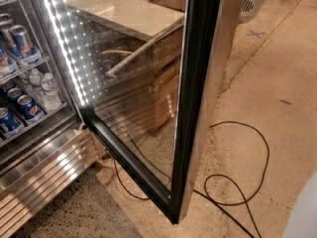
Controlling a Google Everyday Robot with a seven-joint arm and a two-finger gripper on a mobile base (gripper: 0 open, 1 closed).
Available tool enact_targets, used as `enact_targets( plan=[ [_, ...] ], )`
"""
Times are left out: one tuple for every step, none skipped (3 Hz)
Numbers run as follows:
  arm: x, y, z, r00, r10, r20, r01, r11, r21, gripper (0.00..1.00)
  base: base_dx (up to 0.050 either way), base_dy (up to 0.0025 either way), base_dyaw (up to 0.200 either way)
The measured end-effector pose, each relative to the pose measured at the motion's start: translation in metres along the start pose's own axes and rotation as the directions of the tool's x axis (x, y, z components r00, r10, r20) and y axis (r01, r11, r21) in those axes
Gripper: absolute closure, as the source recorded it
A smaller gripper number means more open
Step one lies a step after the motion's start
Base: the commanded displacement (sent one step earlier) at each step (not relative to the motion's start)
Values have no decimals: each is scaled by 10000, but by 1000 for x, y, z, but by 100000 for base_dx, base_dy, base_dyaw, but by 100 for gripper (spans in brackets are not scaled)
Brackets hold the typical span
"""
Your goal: Close right fridge door
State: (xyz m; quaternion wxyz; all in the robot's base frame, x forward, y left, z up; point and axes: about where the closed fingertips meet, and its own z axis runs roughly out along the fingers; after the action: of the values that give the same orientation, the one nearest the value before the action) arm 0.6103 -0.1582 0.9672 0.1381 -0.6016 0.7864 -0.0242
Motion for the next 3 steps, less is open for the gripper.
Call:
enact_targets(
  plan=[
    [0, 0, 0, 10000, 0, 0, 0, 10000, 0, 100, -3489, -248, 14376],
    [0, 0, 0, 10000, 0, 0, 0, 10000, 0, 100, -3490, -250, 14392],
    [0, 0, 0, 10000, 0, 0, 0, 10000, 0, 100, -3493, -242, 14325]
  ],
)
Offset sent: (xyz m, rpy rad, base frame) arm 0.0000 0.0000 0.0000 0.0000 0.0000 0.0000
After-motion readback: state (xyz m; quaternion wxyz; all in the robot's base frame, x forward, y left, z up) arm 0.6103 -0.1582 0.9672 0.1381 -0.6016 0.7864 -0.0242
